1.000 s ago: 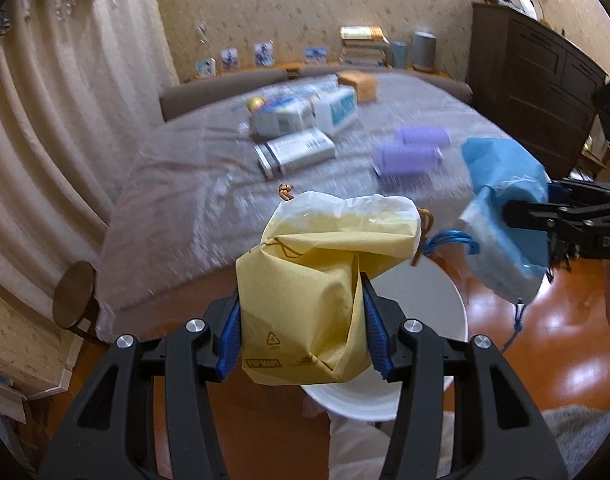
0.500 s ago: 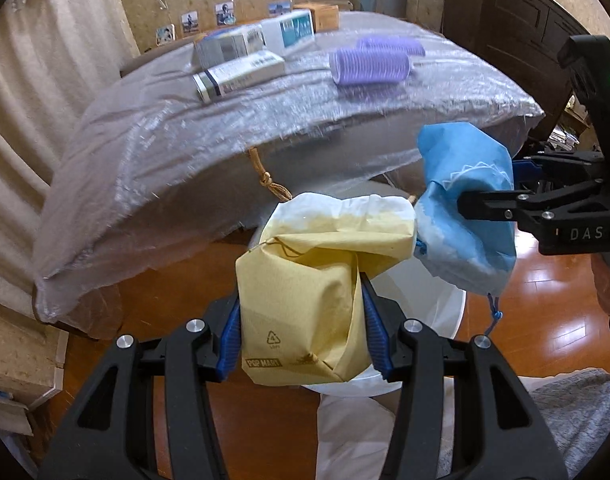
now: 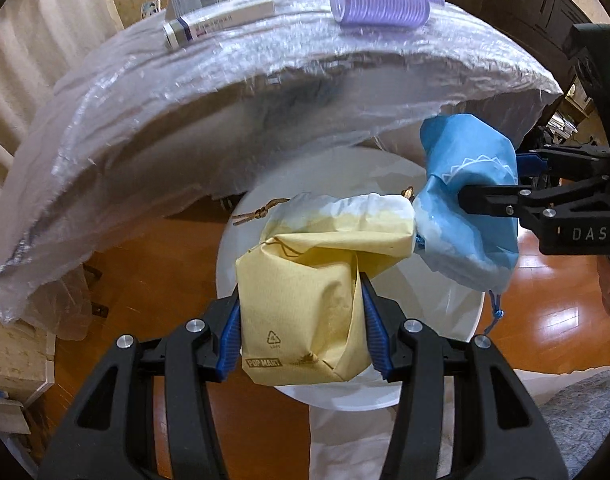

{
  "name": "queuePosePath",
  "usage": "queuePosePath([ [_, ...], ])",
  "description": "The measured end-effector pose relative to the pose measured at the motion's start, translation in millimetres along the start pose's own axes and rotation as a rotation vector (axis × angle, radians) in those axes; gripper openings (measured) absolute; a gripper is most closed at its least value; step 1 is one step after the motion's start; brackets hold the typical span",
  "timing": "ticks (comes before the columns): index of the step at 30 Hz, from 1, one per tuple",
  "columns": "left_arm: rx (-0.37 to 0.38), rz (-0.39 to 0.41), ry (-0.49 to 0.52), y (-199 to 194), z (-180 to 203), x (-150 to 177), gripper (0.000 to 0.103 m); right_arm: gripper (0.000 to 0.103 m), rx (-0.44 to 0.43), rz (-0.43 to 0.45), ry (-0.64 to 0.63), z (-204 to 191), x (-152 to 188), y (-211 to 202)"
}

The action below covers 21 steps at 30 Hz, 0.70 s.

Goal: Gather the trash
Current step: 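Lower both bags into the white bucket and open both tools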

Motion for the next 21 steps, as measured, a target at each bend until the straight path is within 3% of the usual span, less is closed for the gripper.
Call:
queuePosePath([
  [21, 0.039, -0.072, 0.0, 34, -16, 1, 0.052, 0.063, 0.051, -0.066, -0.019, -10, -3, 48],
])
Point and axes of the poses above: each gripper's, at about its wrist camera, not at the fingertips, and y roughly the way its jaws point, z to its right, x to its underside, the point moved 2 cm from there along y, roughly the way its jaws point, and after that the axes turned 6 degrees about x, right-handed, at the moved point
